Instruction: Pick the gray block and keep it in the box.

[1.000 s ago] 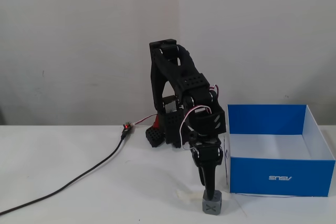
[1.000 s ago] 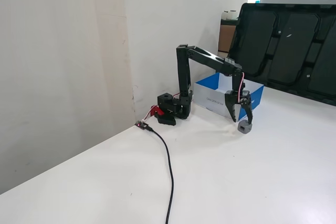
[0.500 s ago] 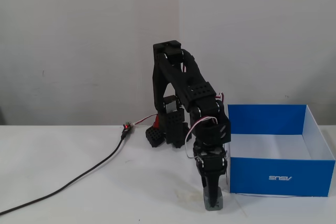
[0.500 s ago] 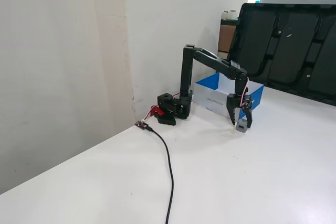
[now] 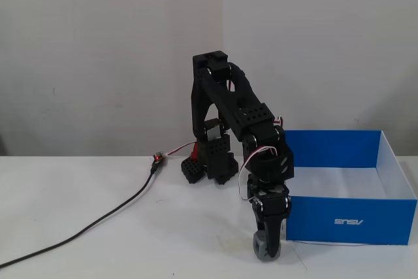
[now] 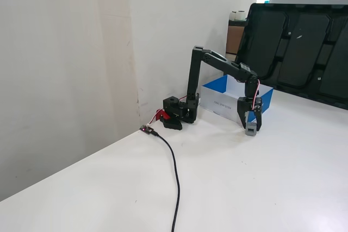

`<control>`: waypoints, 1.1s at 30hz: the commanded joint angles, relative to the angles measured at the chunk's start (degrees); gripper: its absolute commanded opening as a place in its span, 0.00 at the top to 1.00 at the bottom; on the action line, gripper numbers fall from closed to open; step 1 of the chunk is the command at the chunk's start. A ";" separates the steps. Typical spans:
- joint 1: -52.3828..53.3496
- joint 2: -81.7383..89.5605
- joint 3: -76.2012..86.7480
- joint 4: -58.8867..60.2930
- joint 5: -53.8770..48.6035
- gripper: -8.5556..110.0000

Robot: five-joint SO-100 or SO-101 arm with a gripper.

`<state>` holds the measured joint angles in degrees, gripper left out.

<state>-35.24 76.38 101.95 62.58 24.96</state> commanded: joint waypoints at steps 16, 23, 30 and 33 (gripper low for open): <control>1.58 12.22 -20.04 16.44 -6.59 0.92; -1.49 15.21 -31.03 25.05 -10.20 0.92; -9.49 17.75 -39.81 31.73 -13.18 0.92; -15.12 20.30 -37.18 31.73 -13.80 0.92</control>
<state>-44.38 88.77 68.20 93.60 12.22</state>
